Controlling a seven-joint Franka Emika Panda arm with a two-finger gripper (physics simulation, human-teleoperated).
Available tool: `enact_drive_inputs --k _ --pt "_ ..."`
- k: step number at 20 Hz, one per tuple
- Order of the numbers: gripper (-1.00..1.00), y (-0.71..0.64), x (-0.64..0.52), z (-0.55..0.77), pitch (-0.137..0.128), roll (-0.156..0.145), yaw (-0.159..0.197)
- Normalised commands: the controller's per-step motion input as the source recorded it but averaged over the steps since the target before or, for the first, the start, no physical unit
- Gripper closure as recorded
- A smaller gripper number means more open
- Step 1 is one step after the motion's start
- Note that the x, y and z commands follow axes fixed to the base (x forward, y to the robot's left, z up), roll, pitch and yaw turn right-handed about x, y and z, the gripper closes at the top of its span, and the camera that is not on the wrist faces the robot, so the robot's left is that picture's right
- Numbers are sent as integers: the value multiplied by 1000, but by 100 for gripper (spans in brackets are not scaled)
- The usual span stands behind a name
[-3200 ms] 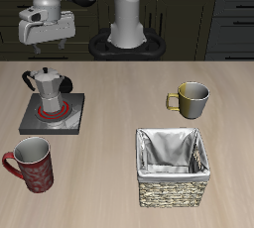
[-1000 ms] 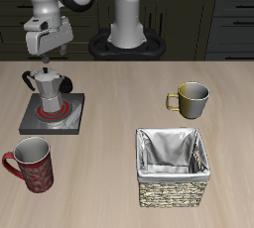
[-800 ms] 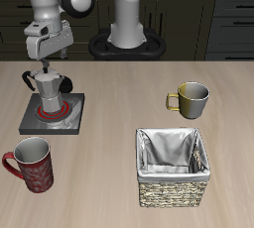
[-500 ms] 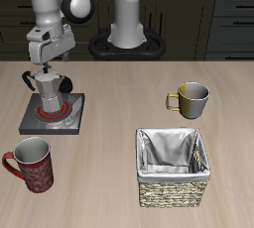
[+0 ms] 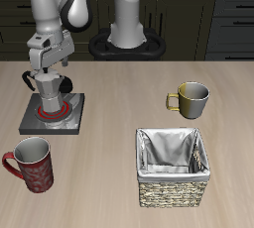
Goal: Place the moka pot on the stove and turn off the stove
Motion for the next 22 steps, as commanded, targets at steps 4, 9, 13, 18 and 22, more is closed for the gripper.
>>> enact_drive_inputs --k 4,9,13,18,22 --pt "-100 -41 -9 -12 3 -5 13" --pt "-100 -97 7 -48 8 -11 0" --pt "-100 -81 26 -67 3 -16 13" --pt "-100 -110 102 -23 2 -10 -1" --pt "-100 18 73 -92 6 0 5"
